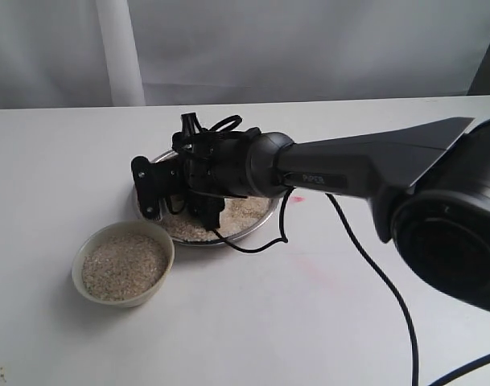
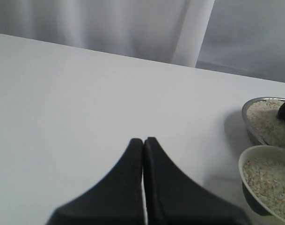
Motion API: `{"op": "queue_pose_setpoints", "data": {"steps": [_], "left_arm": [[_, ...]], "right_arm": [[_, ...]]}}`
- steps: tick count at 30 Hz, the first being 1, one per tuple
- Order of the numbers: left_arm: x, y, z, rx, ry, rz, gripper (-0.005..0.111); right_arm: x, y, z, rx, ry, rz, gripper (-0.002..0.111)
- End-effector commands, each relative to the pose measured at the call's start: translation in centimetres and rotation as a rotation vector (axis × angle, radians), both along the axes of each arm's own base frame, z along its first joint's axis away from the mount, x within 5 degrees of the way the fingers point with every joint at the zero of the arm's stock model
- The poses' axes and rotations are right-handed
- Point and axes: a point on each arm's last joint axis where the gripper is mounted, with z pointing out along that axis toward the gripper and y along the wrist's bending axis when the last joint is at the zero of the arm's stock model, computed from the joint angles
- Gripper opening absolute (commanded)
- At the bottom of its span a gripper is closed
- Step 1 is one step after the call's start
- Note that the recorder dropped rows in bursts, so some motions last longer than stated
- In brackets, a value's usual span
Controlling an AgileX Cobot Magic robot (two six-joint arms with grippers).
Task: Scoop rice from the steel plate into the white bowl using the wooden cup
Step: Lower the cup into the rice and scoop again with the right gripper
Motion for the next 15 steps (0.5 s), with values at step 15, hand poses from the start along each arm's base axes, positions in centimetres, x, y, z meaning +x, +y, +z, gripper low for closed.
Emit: {"op": "queue_pose_setpoints", "data": {"steps": [15], "left_arm": [[0.0, 0.0, 0.2, 0.002, -0.012, -0.001, 0.0]], "right_arm": [[0.3, -1.0, 0.7, 0.281, 0.21, -0.236, 0.0]]}}
